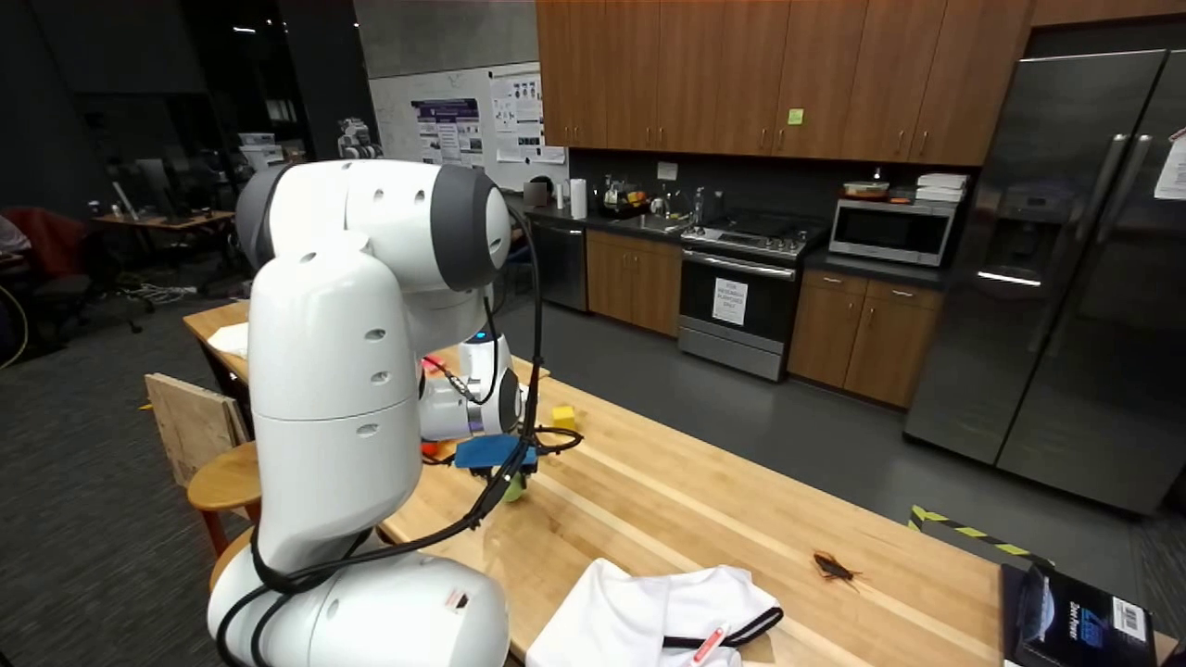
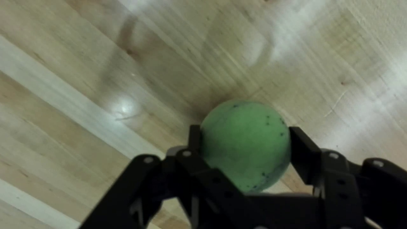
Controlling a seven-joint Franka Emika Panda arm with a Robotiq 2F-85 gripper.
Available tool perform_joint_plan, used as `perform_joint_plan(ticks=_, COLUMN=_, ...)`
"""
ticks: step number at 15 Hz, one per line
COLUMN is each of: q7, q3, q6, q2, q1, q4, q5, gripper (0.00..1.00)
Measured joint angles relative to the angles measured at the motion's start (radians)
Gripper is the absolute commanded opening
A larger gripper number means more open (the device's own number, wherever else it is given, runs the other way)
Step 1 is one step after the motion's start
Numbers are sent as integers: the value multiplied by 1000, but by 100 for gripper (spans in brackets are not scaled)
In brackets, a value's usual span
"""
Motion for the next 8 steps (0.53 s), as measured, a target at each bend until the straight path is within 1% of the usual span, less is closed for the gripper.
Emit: perform_joint_plan(ticks=8, q7=-76, q3=50, q6=-3, q2=111, q1=4, q4=155, q5=21, gripper=42)
